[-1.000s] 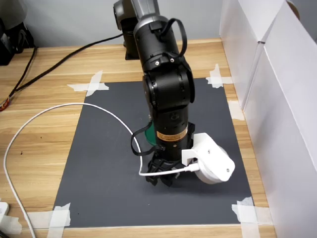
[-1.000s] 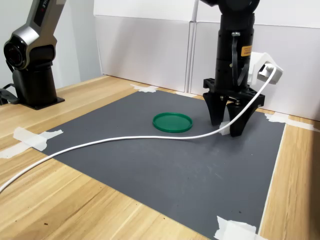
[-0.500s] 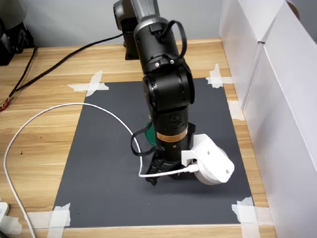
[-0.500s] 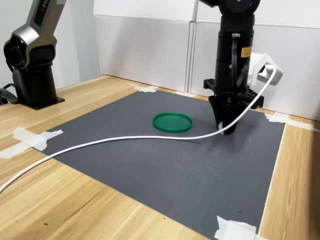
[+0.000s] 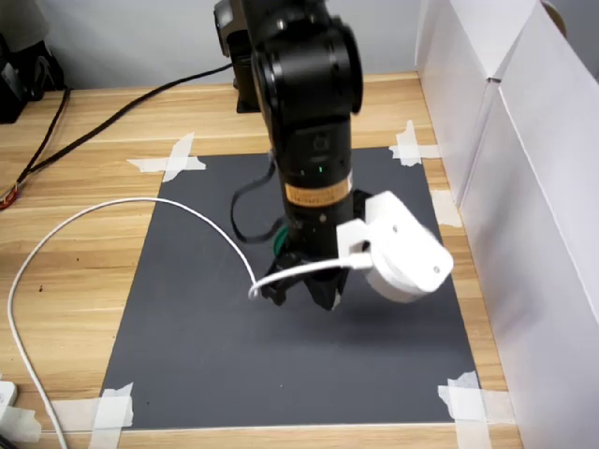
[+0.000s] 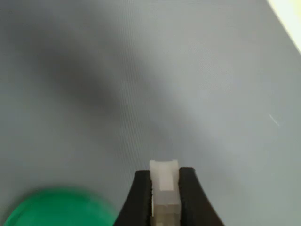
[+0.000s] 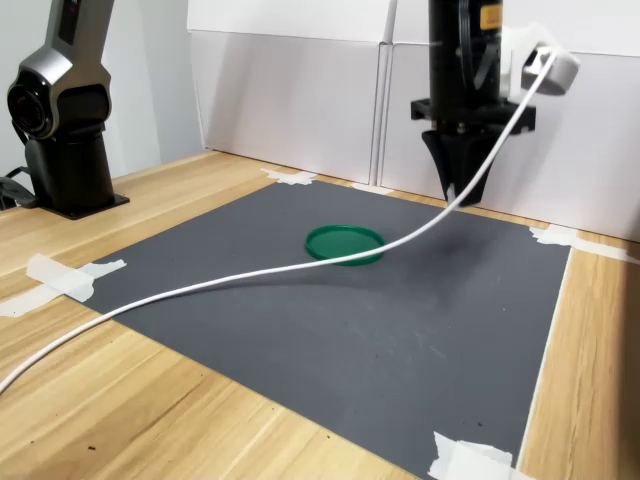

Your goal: Grasp a white terminal and put it in the green lid.

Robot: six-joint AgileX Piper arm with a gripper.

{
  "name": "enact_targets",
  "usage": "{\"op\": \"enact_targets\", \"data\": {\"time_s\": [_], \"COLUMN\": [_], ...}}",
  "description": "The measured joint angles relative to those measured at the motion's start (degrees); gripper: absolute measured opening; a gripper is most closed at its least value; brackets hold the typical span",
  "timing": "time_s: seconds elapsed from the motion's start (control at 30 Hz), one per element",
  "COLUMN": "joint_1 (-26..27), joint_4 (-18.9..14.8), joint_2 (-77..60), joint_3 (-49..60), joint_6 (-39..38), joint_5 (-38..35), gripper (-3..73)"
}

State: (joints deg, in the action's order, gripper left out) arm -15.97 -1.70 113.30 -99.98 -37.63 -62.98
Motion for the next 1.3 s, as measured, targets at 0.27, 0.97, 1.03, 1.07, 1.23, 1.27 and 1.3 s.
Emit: {"op": "enact_targets", "data": {"time_s": [0.27,0.97,1.03,1.07,1.23,1.27,1.3], "joint_1": [0.0,0.0,0.0,0.0,0.0,0.0,0.0], "joint_4": [-0.3,1.7,1.7,1.7,1.7,1.7,1.7], "joint_2": [-9.1,-14.4,-14.5,-14.5,-14.2,-13.8,-13.6], "joint_3": [9.7,32.4,33.5,34.1,35.0,35.0,35.0], "joint_6": [0.3,-2.3,-2.8,-3.1,-5.9,-6.5,-7.2], "joint_5": [-0.7,12.9,14.2,14.8,16.5,16.7,16.7], "gripper": [8.5,8.5,8.5,8.5,8.5,8.5,8.5]}}
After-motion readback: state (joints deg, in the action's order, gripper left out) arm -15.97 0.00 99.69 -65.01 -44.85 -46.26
